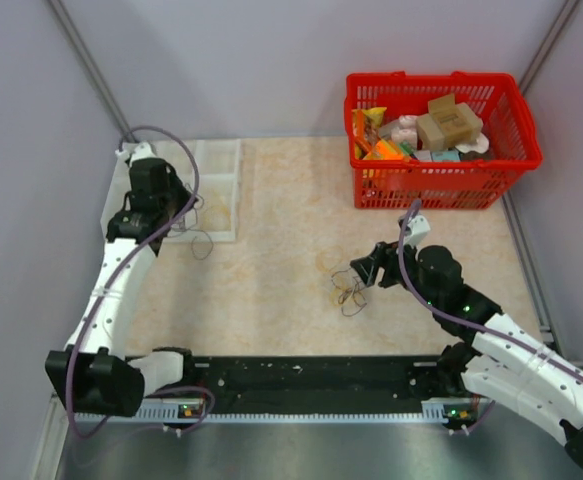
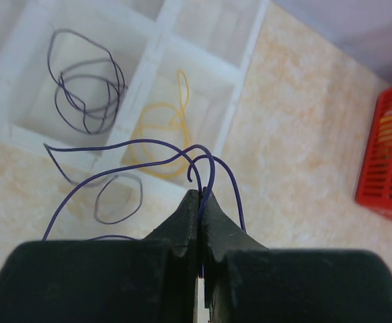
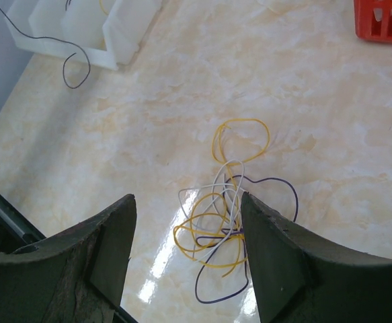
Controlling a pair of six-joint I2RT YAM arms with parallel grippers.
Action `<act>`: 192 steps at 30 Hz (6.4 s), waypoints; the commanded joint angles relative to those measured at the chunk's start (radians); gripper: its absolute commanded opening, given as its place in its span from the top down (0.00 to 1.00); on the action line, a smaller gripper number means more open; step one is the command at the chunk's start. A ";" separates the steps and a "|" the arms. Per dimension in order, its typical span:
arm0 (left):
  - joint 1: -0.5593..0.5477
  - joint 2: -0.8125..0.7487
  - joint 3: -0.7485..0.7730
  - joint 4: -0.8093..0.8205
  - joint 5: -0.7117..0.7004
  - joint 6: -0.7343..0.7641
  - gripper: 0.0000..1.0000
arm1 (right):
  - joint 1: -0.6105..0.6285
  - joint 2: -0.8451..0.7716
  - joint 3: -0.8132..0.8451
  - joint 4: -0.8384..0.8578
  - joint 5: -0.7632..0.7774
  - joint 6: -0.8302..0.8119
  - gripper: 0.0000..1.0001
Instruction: Untangle the cables
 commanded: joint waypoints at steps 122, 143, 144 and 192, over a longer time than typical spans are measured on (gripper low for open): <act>0.413 0.825 0.528 -0.064 0.322 0.169 0.63 | -0.030 -0.003 0.078 -0.004 -0.057 -0.010 0.36; 0.206 0.275 0.312 -0.013 0.409 0.158 0.22 | -0.051 0.392 0.222 -0.214 -0.099 -0.010 0.45; 0.160 0.254 0.280 0.007 0.438 0.162 0.25 | -0.056 0.390 0.209 -0.212 -0.106 -0.006 0.46; -0.831 0.458 0.009 0.212 0.288 0.282 0.30 | -0.259 0.358 -0.015 -0.014 -0.458 0.134 0.54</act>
